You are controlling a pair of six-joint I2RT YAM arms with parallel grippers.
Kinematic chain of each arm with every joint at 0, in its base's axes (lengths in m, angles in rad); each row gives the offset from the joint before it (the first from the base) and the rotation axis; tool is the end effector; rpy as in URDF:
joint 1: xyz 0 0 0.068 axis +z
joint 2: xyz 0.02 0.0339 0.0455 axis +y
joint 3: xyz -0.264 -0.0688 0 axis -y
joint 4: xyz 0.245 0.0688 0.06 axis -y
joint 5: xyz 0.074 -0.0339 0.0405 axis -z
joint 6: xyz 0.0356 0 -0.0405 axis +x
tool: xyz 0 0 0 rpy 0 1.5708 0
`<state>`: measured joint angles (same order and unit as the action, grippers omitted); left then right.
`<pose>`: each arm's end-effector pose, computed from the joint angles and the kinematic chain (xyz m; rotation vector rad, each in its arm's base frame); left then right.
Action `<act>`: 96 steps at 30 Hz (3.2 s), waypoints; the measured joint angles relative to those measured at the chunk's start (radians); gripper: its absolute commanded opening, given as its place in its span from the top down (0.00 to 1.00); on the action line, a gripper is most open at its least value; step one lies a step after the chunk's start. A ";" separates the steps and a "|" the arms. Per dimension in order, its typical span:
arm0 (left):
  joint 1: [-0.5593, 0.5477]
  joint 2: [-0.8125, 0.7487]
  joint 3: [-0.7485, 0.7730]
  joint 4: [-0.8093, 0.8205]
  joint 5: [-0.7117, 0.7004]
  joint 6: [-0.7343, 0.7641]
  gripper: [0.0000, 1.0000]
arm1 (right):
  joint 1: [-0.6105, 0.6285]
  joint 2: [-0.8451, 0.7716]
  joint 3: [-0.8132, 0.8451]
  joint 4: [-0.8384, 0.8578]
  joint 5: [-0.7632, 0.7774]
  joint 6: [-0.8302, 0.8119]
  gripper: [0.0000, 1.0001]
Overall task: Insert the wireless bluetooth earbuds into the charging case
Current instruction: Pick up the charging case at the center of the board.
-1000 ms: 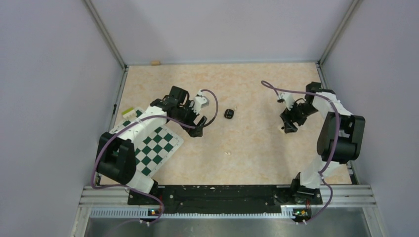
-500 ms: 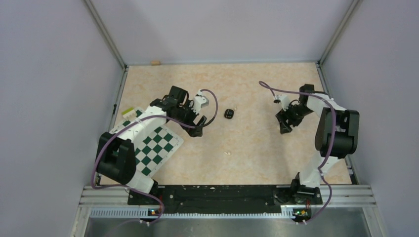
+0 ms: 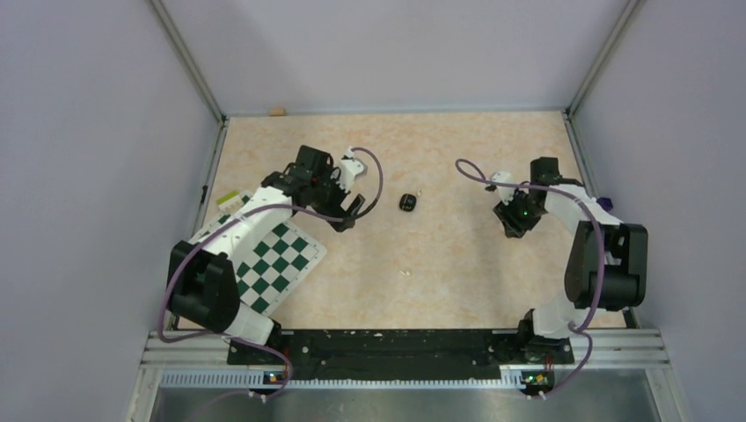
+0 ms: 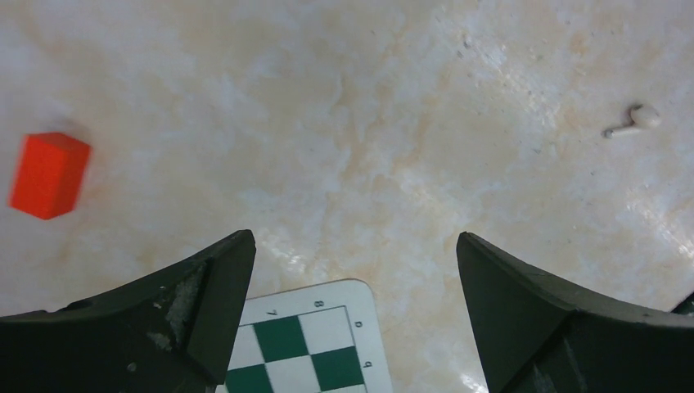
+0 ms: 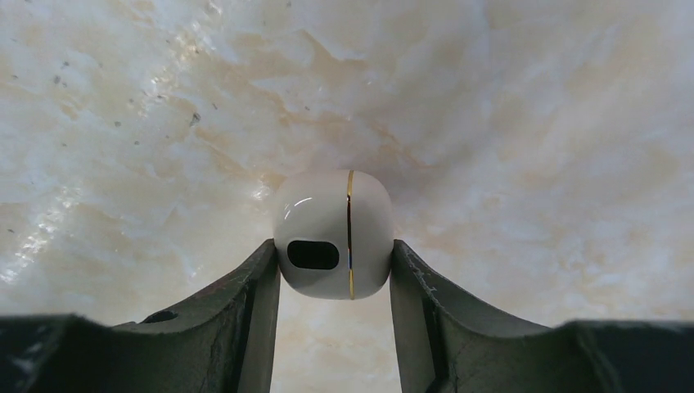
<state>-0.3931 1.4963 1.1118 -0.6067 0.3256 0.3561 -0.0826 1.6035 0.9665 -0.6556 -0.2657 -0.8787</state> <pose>0.2810 -0.1289 0.2504 1.0438 2.3153 -0.4306 0.2908 -0.0147 0.1757 -1.1215 2.5334 0.1489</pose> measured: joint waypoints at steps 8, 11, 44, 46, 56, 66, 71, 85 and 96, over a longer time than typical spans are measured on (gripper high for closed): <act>0.003 -0.113 0.266 0.088 -0.039 0.031 0.04 | 0.192 -0.299 0.122 -0.005 0.003 0.038 0.70; 0.003 -0.140 0.346 0.159 0.044 -0.015 0.13 | 0.336 -0.381 0.197 0.044 -0.003 0.063 0.70; -0.105 0.035 0.100 0.682 0.519 -0.702 0.25 | 0.774 -0.498 -0.020 0.530 0.144 0.237 0.70; -0.109 0.041 0.100 0.682 0.519 -0.702 0.25 | 0.777 -0.498 -0.024 0.528 0.143 0.237 0.71; -0.128 0.051 0.100 0.681 0.520 -0.697 0.31 | 0.803 -0.497 -0.024 0.529 0.144 0.236 0.71; -0.159 0.066 0.101 0.658 0.531 -0.676 0.69 | 0.821 -0.487 -0.029 0.521 0.168 0.233 0.70; -0.166 0.077 0.115 0.639 0.536 -0.680 0.94 | 0.823 -0.486 -0.037 0.522 0.189 0.221 0.55; -0.170 0.082 0.121 0.575 0.643 -0.547 0.92 | 0.656 -0.498 0.216 0.198 -0.149 0.253 0.01; -0.192 0.047 0.123 0.436 0.779 -0.348 0.90 | 0.422 -0.512 0.237 -0.008 -0.624 0.288 0.15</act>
<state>-0.5850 1.5436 1.2346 -0.1707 1.1046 0.0078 0.3389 1.0912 1.2034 -0.6632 -0.8898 -0.5903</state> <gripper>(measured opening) 0.299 0.887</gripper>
